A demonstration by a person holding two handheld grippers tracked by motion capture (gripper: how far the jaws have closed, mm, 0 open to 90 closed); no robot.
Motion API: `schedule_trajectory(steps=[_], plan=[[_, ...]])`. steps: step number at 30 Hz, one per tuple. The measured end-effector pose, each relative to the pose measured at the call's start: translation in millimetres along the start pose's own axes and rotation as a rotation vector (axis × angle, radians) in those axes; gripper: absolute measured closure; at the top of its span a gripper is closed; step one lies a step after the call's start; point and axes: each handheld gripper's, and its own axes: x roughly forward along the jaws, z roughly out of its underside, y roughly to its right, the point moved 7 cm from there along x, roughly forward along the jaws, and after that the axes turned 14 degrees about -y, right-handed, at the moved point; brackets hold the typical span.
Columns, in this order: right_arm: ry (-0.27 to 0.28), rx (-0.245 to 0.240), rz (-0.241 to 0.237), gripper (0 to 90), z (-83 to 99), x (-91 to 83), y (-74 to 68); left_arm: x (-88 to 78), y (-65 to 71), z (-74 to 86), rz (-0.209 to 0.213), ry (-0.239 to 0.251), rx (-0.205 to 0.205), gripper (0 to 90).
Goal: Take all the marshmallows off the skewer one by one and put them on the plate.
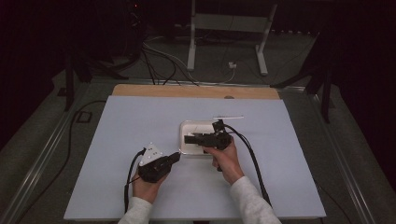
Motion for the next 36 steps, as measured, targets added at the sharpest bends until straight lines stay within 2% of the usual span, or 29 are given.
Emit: schedule_trajectory(steps=[4, 8, 13, 36], plan=[[-0.021, 0.011, -0.011, 56.1, 1.9, 4.8, 0.0, -0.1, 0.5, -0.4, 0.003, 0.005, -0.003, 90.0], [-0.035, 0.017, -0.027, 69.4, 3.8, 8.0, -0.4, 0.3, 0.2, 0.0, 0.002, 0.001, 0.0, 90.0], [-0.028, 0.027, -0.054, 75.4, 2.7, 7.4, -2.5, 0.7, 0.4, 0.0, 0.004, 0.003, 0.0, 90.0], [0.007, 0.045, -0.053, 78.9, -3.7, -5.5, -2.3, -1.9, 0.0, -0.3, -0.018, -0.004, 0.032, 90.0]])
